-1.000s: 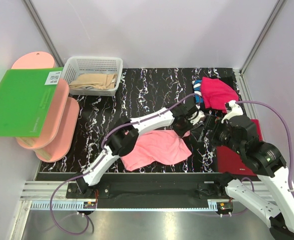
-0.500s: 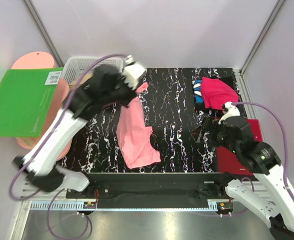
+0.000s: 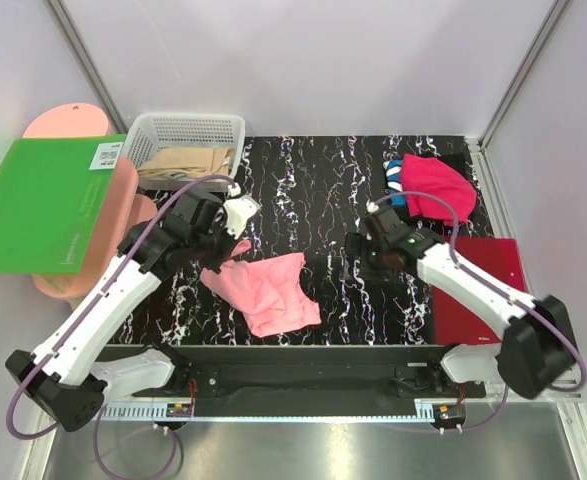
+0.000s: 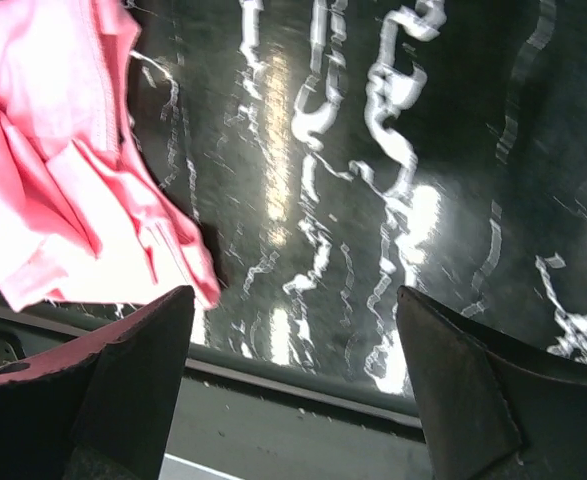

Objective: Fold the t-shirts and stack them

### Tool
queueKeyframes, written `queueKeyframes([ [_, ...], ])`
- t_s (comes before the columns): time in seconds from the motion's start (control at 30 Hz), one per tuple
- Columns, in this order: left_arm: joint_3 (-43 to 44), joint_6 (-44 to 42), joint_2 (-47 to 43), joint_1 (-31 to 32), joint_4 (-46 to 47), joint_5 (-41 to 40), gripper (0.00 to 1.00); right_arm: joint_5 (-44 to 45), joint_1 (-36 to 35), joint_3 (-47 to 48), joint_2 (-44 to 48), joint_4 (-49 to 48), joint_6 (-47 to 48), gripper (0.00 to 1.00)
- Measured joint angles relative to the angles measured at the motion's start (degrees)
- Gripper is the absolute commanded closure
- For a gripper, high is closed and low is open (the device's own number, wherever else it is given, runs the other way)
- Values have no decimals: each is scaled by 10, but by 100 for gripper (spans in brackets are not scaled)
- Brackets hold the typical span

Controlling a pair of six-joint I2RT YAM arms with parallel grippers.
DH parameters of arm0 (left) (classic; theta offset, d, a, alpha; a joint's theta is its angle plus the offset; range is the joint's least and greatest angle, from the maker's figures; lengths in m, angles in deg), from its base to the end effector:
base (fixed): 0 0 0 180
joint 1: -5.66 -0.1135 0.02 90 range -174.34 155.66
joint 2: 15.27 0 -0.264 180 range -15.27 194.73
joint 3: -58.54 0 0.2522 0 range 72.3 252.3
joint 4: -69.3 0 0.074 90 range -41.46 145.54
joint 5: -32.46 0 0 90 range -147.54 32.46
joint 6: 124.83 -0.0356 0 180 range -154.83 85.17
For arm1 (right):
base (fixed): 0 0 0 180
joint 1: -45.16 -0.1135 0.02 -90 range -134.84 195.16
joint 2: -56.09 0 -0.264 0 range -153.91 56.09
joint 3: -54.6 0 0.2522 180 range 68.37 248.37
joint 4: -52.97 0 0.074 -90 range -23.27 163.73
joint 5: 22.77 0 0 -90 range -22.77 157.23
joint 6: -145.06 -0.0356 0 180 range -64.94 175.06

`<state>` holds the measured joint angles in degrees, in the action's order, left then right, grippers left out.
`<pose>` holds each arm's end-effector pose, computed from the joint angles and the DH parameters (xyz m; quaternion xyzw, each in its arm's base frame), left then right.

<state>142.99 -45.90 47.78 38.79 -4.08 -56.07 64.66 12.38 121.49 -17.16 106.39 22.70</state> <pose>0.1692 -0.1115 0.3545 0.3595 0.8744 -0.0742 0.3174 0.2091 0.1365 0.2437 -0.0094 0.9652 0.1585 0.2080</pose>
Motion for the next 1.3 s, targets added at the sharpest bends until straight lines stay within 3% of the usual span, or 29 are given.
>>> queueKeyframes([
  [0.47,-64,-43,-87,-40,7,-44,100,-30,-68,170,-277,-98,37,21],
  [0.73,-75,-55,-102,-63,0,-60,100,-32,-68,252,-365,-116,66,28],
  [0.93,-75,-57,-102,-71,-3,-64,100,-41,-68,264,-417,-132,69,36],
  [1.07,-75,-57,-102,-75,-3,-66,100,-50,-68,271,-428,-146,68,56],
  [1.1,-75,-57,-102,-76,-3,-67,100,-56,-69,271,-431,-148,66,67],
  [1.2,-75,-57,-101,-77,-3,-67,100,-62,-69,271,-433,-151,64,87],
  [1.23,-75,-57,-100,-78,-3,-67,100,-65,-69,271,-433,-151,61,100],
  [1.3,-75,-57,-100,-79,-3,-68,100,-70,-69,271,-434,-151,56,100],
])
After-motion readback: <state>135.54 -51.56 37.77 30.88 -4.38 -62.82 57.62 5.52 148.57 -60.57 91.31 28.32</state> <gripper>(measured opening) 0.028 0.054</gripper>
